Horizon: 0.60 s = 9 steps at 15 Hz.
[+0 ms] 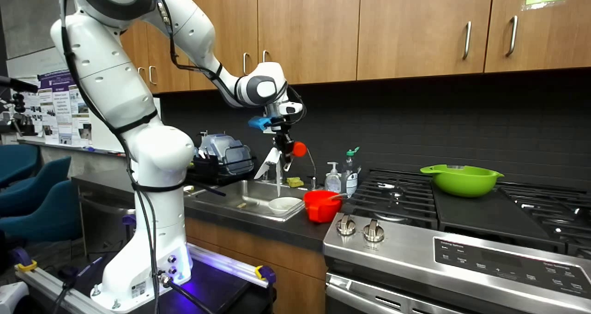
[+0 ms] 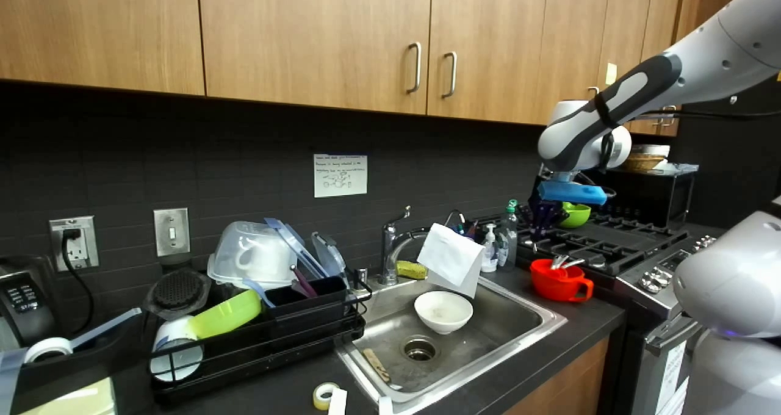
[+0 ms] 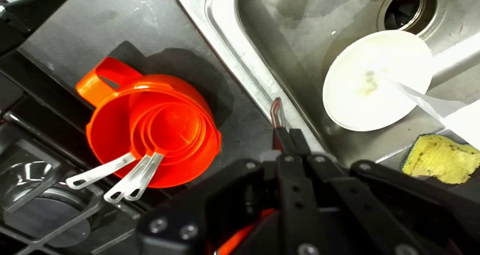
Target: Remove the small orange pot from the orange bowl and put it on the counter
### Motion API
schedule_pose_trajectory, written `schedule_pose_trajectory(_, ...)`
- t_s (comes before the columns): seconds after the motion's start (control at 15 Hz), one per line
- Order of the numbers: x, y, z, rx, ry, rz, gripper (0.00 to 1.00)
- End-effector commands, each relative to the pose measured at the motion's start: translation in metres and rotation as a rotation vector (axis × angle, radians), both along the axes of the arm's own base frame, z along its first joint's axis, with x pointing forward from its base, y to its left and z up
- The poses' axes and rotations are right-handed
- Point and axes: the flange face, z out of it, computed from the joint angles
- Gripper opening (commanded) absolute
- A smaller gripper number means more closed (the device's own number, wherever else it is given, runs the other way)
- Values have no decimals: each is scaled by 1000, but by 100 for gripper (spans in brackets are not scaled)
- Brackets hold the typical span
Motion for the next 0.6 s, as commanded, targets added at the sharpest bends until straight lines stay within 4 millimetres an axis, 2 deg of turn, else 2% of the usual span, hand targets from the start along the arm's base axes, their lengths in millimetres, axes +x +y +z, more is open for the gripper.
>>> schedule_pose_trajectory(0.0, 17, -6, -1, 13, -9, 26, 0)
schedule_pose_trajectory(0.2, 28, -4, -2, 17, -4, 48, 0)
schedule_pose_trajectory(0.53, 40, 27, -14, 7, 31, 118, 0)
